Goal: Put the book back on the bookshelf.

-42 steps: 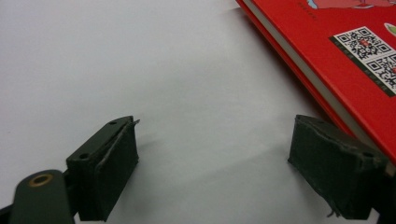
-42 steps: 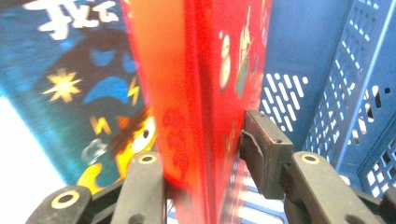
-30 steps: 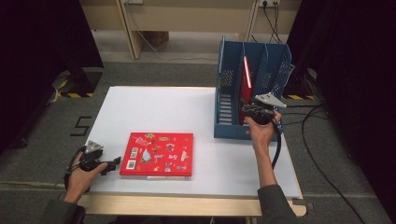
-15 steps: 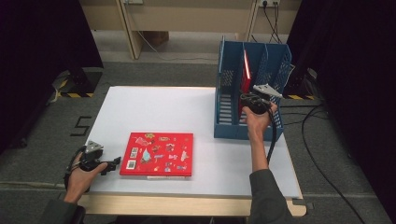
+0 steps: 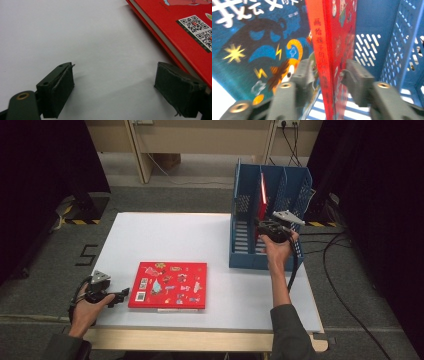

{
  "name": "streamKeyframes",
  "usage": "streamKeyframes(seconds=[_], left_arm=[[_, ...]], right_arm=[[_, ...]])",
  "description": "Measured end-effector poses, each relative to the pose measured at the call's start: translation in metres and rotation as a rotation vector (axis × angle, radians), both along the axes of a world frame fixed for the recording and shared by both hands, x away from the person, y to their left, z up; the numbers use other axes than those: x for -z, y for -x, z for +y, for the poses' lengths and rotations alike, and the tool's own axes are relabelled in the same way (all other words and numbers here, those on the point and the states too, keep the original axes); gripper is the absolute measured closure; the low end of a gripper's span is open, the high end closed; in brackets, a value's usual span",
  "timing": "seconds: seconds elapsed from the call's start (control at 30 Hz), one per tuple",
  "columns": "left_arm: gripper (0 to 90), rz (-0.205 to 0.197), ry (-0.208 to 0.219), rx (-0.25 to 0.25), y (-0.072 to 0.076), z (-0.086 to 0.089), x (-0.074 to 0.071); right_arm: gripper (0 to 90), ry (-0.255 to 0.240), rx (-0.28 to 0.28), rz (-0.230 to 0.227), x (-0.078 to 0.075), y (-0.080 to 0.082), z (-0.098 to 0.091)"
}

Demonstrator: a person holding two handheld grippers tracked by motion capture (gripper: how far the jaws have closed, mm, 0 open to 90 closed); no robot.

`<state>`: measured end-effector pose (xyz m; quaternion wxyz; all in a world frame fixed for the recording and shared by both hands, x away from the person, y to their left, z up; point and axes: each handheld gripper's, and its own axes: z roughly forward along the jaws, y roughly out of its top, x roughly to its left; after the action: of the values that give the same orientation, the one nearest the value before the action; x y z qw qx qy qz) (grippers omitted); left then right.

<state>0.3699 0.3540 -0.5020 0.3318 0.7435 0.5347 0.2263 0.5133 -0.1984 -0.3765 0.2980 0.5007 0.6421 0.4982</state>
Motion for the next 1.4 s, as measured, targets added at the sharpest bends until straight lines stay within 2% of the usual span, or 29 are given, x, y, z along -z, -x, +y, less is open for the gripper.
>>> streamKeyframes(seconds=[0.07,0.13,0.3,0.47,0.53,0.6,0.63,0.67,0.7,0.77,0.9,1.07,1.17,1.23,1.27,1.37,1.4], left_arm=[[14.9,0.0,-0.003,-0.009,0.0,0.001,-0.001],[14.9,-0.011,0.001,-0.018,0.0,0.002,-0.002],[14.9,-0.013,0.031,-0.027,0.0,0.004,-0.003],[14.9,-0.019,0.038,-0.027,0.001,0.004,-0.004],[14.9,-0.015,0.032,-0.021,0.0,0.003,-0.004],[14.9,-0.019,0.039,-0.016,0.0,0.002,-0.004],[14.9,-0.019,0.044,-0.014,0.001,0.001,-0.005],[15.0,-0.023,0.052,-0.009,0.001,0.001,-0.005],[15.0,-0.023,0.053,-0.004,0.002,0.0,-0.005],[15.1,-0.02,0.049,0.005,0.003,-0.001,-0.005],[15.1,-0.022,0.056,0.021,0.003,-0.003,-0.005],[15.2,-0.018,0.058,0.045,0.004,-0.007,-0.006],[16.0,-0.011,0.068,0.05,0.004,-0.006,-0.006],[16.3,-0.009,0.071,0.049,0.004,-0.006,-0.005],[16.5,-0.011,0.06,0.05,0.004,-0.007,-0.006],[20.2,-0.013,0.047,0.049,0.005,-0.009,-0.007],[21.5,-0.015,0.044,0.05,0.006,-0.01,-0.007]], right_arm=[[50.0,0.031,-0.016,-0.001,-0.002,0.008,-0.001],[47.7,0.024,-0.035,-0.007,-0.003,0.019,-0.001],[43.3,0.067,-0.063,-0.018,-0.007,0.049,0.005],[40.4,0.06,-0.099,-0.012,-0.002,0.078,0.013],[40.0,0.038,-0.102,0.0,0.005,0.092,0.018],[39.7,0.008,-0.133,0.01,0.012,0.103,0.022],[39.9,-0.002,-0.132,-0.004,0.015,0.109,0.023],[39.3,0.015,-0.146,0.008,0.017,0.112,0.026],[38.4,0.032,-0.172,0.037,0.018,0.115,0.028],[38.5,0.021,-0.167,0.029,0.02,0.121,0.028],[38.4,0.019,-0.182,0.047,0.029,0.131,0.034],[36.8,0.03,-0.222,0.081,0.046,0.135,0.052],[35.9,0.004,-0.267,0.123,0.057,0.136,0.065],[34.6,0.01,-0.281,0.138,0.063,0.136,0.072],[34.3,0.016,-0.288,0.142,0.067,0.136,0.076],[33.3,-0.022,-0.337,0.199,0.078,0.136,0.086],[32.6,-0.021,-0.343,0.217,0.081,0.135,0.09]])
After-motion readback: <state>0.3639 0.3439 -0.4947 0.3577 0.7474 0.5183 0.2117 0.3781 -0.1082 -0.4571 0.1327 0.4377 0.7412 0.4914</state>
